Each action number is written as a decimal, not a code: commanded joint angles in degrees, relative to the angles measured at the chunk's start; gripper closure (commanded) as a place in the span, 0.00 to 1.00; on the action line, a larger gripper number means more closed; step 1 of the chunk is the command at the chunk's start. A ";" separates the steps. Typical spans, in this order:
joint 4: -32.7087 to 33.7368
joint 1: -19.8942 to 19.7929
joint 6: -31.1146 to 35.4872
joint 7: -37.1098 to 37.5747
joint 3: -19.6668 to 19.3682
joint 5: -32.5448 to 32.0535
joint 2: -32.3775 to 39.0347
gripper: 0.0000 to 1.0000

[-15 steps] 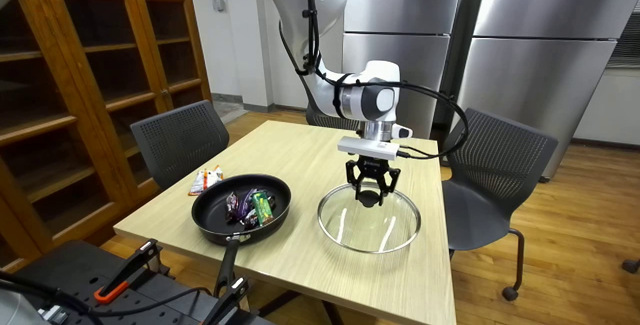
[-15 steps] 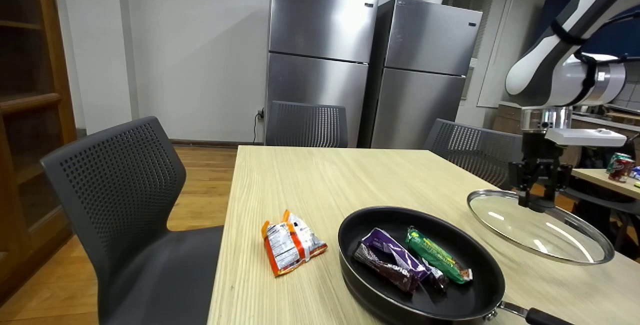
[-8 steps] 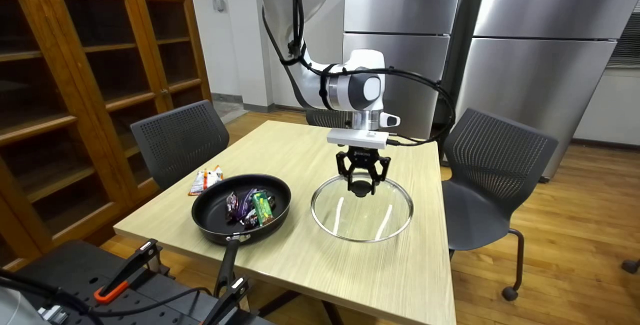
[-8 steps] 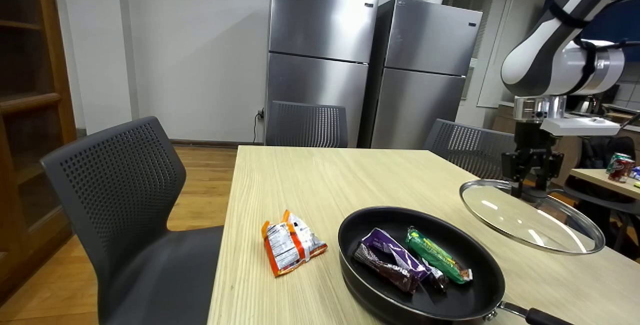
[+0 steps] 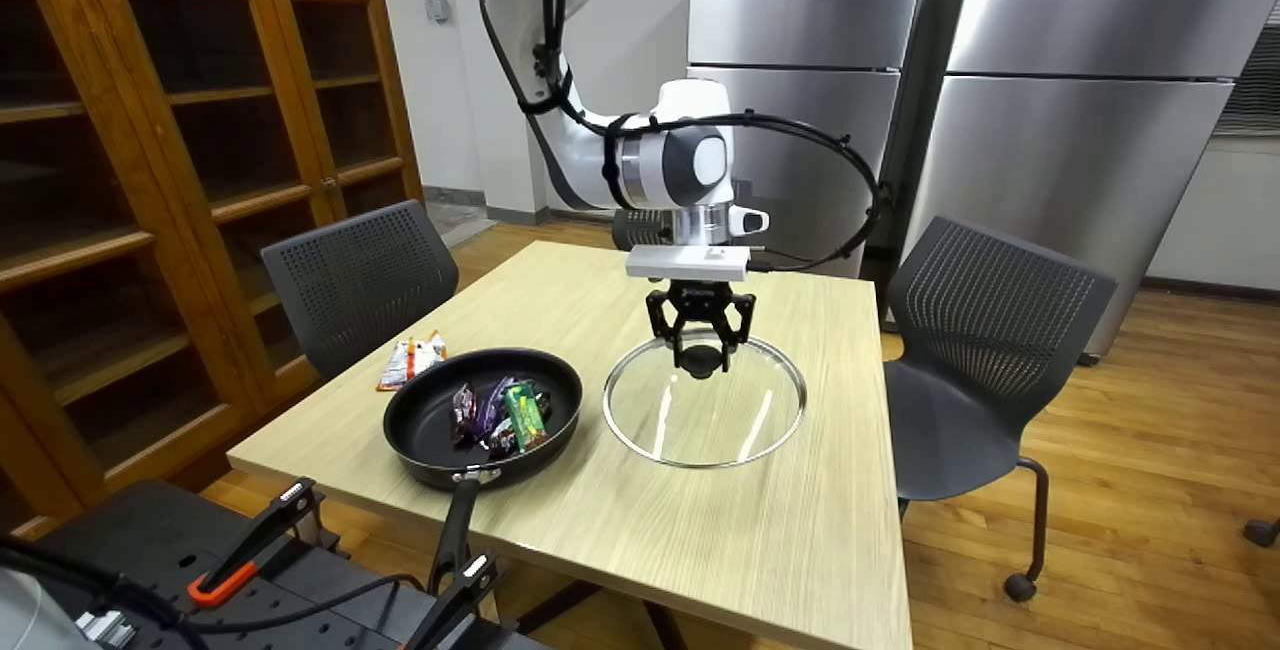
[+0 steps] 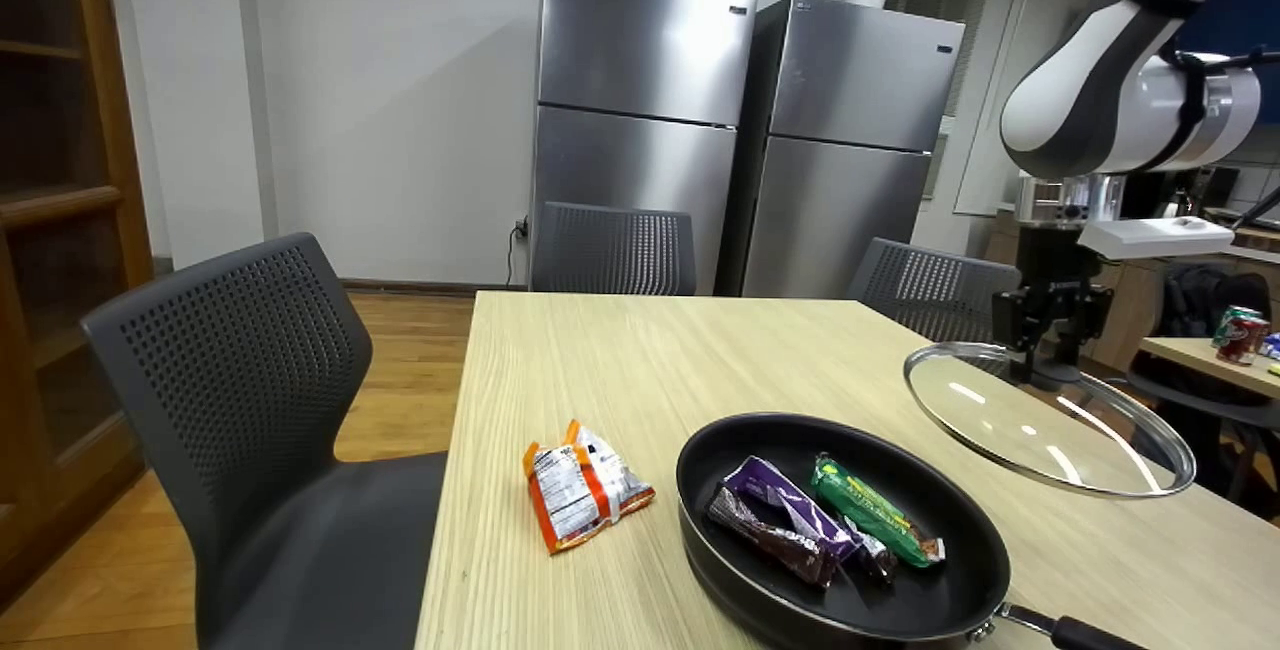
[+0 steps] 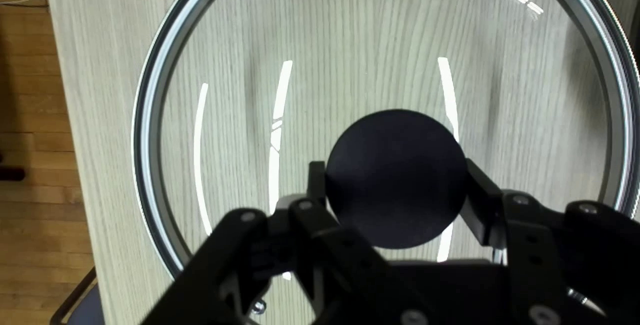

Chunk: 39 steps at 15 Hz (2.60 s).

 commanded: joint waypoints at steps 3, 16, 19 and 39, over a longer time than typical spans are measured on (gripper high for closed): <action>-5.93 0.58 -0.39 -0.71 0.71 -0.89 -7.70 0.61; -9.67 3.48 -1.70 -1.29 3.20 -1.80 -11.46 0.61; -11.00 5.11 -1.57 -1.01 3.65 -2.39 -11.97 0.61; -14.40 17.56 -1.60 3.60 6.87 -6.31 -10.73 0.61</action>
